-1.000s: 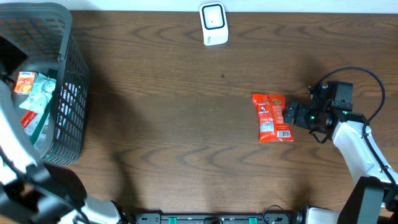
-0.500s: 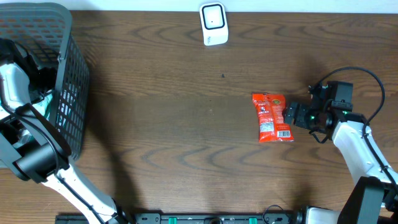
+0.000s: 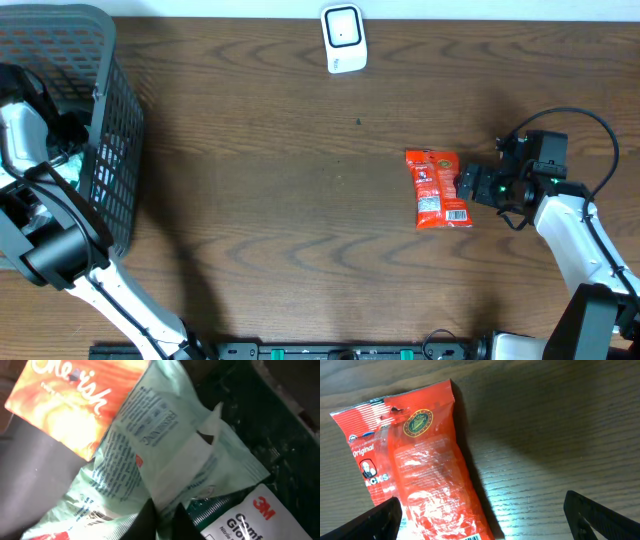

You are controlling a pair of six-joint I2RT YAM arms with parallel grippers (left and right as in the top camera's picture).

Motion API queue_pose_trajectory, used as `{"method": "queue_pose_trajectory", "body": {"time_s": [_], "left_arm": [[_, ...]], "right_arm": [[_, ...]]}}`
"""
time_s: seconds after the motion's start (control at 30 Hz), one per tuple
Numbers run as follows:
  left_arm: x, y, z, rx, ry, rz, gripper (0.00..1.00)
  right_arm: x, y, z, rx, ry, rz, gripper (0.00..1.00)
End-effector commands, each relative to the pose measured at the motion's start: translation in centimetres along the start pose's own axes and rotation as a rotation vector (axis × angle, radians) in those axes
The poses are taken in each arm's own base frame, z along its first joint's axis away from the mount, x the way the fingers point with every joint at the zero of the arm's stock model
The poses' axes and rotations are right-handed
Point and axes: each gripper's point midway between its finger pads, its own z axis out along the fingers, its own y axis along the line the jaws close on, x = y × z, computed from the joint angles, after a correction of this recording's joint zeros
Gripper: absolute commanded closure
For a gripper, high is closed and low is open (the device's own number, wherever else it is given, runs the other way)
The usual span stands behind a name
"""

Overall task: Scan the item barcode
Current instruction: 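Reach the left gripper into the basket and grasp a pale green packet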

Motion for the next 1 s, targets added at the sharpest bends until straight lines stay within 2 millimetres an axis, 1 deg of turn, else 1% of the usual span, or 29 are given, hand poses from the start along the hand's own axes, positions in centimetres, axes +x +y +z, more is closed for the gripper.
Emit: {"method": "queue_pose_trajectory", "body": {"time_s": [0.0, 0.1, 0.17, 0.23, 0.27, 0.3, 0.33, 0.37, 0.4, 0.47, 0.5, 0.53, 0.57, 0.6, 0.63, 0.67, 0.7, 0.77, 0.83, 0.9, 0.93, 0.97], "left_arm": [[1.2, -0.3, 1.7, 0.013, 0.05, -0.008, 0.93], [0.1, -0.2, -0.2, 0.013, 0.001, -0.019, 0.93], [-1.4, -0.2, -3.3, 0.015, -0.078, -0.041, 0.93], [-2.5, -0.1, -5.9, 0.018, -0.142, -0.064, 0.93], [-3.8, 0.1, -9.8, 0.025, -0.239, -0.097, 0.93], [-4.5, 0.2, -12.4, 0.031, -0.301, -0.115, 0.93], [-4.8, 0.2, -14.2, 0.036, -0.342, -0.132, 0.93], [-5.2, 0.3, -16.8, 0.044, -0.401, -0.156, 0.93], [-5.4, 0.4, -18.4, 0.049, -0.438, -0.167, 0.93], [-5.4, 0.5, -22.7, 0.063, -0.528, -0.191, 0.93], [-5.3, 0.5, -23.7, 0.067, -0.549, -0.198, 0.93], [-5.0, 0.6, -25.6, 0.078, -0.585, -0.223, 0.93], [-4.6, 0.6, -27.2, 0.088, -0.609, -0.246, 0.93], [-4.2, 0.7, -27.9, 0.096, -0.616, -0.266, 0.93], [-3.9, 0.7, -28.4, 0.101, -0.617, -0.278, 0.85], [-3.6, 0.6, -28.4, 0.103, -0.609, -0.276, 0.62], [-3.2, 0.6, -28.1, 0.099, -0.589, -0.276, 0.5], [-2.5, 0.6, -26.5, 0.091, -0.532, -0.275, 0.33], [-2.0, 0.5, -24.3, 0.083, -0.471, -0.274, 0.26], [-1.4, 0.3, -20.3, 0.068, -0.375, -0.265, 0.17], [-1.2, 0.3, -17.9, 0.056, -0.321, -0.235, 0.15], [-1.1, 0.2, -16.3, 0.049, -0.285, -0.208, 0.14]], "right_arm": [[-0.6, 0.3, -0.4, 0.0, -0.02, -0.014, 0.01], [-0.6, 0.3, -0.4, 0.0, -0.02, -0.014, 0.01], [-0.6, 0.3, -0.4, 0.001, -0.02, -0.014, 0.01], [-0.6, 0.3, -0.4, 0.0, -0.02, -0.014, 0.01], [-0.6, 0.3, -0.4, 0.0, -0.02, -0.014, 0.01], [-0.6, 0.3, -0.4, 0.0, -0.02, -0.014, 0.01], [-0.6, 0.3, -0.4, 0.0, -0.02, -0.014, 0.01], [-0.6, 0.3, -0.4, 0.001, -0.02, -0.014, 0.01], [-0.6, 0.3, -0.4, 0.001, -0.02, -0.014, 0.01], [-0.6, 0.3, -0.4, 0.001, -0.02, -0.014, 0.01], [-0.6, 0.3, -0.4, 0.0, -0.02, -0.014, 0.01], [-0.6, 0.3, -0.4, 0.0, -0.02, -0.014, 0.01], [-0.6, 0.3, -0.4, 0.0, -0.02, -0.014, 0.01], [-0.6, 0.3, -0.4, 0.0, -0.02, -0.014, 0.01], [-0.6, 0.3, -0.4, 0.001, -0.02, -0.014, 0.01], [-0.6, 0.3, -0.4, 0.001, -0.02, -0.014, 0.01], [-0.6, 0.3, -0.4, 0.0, -0.02, -0.014, 0.01], [-0.6, 0.3, -0.4, 0.001, -0.02, -0.014, 0.01], [-0.6, 0.3, -0.4, 0.001, -0.02, -0.014, 0.01], [-0.6, 0.3, -0.4, 0.001, -0.02, -0.014, 0.01], [-0.6, 0.3, -0.4, 0.0, -0.02, -0.014, 0.01], [-0.6, 0.3, -0.4, 0.0, -0.02, -0.014, 0.01]]}}
